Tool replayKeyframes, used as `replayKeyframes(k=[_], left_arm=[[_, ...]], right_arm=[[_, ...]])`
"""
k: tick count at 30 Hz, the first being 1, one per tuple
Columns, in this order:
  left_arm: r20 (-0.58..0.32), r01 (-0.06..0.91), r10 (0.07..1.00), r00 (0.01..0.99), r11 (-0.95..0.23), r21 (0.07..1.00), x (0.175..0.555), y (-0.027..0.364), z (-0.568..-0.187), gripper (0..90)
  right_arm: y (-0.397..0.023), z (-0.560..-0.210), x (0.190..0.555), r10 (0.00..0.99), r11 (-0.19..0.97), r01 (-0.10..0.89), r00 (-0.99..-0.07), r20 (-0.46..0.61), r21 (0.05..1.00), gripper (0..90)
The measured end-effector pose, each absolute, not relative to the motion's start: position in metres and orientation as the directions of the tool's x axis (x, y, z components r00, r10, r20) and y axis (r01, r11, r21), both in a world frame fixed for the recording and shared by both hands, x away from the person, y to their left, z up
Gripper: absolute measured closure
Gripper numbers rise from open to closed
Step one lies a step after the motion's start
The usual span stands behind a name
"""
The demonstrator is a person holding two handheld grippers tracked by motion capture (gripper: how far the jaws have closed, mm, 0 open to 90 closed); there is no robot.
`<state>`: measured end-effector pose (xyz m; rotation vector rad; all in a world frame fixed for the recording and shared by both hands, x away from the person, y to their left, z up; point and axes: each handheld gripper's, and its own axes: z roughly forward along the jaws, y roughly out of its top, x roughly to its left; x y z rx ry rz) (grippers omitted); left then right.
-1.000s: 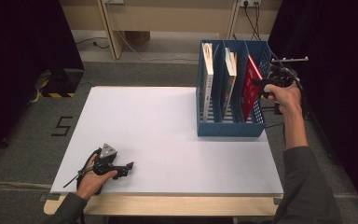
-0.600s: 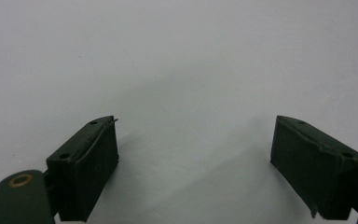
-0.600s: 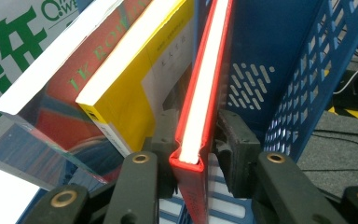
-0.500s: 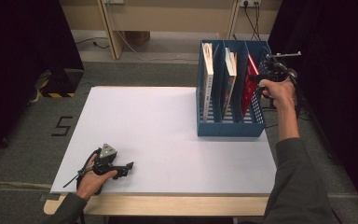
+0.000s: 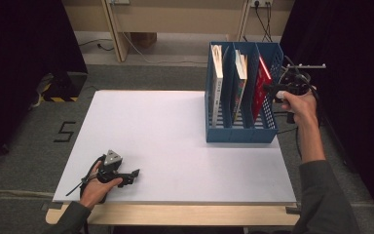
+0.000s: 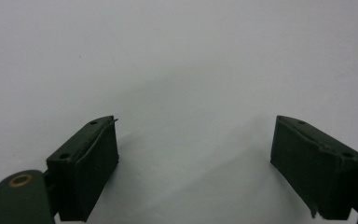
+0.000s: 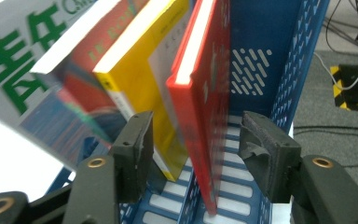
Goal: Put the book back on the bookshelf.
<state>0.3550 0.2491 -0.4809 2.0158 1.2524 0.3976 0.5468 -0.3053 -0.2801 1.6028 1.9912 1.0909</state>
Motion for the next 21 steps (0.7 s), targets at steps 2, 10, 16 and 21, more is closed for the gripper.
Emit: replayKeyframes(k=[2,10,16,21], left_arm=[[-0.108,0.649,0.87,0.481,-0.27,0.712,0.355,0.249,-0.481,14.2],[-0.104,0.648,0.87,0.482,-0.274,0.711,0.355,0.249,-0.481,13.9],[-0.102,0.647,0.87,0.483,-0.276,0.71,0.355,0.248,-0.481,13.7],[-0.106,0.648,0.869,0.484,-0.275,0.71,0.355,0.249,-0.481,13.5]], right_arm=[[-0.307,-0.28,0.537,0.935,0.055,0.645,-0.302,0.188,0.762,44.2],[-0.304,-0.285,0.498,0.925,0.072,0.63,-0.332,0.185,0.773,35.2],[-0.295,-0.301,0.473,0.911,0.106,0.635,-0.37,0.181,0.765,30.8],[-0.283,-0.316,0.452,0.912,0.131,0.62,-0.382,0.151,0.773,26.9]])
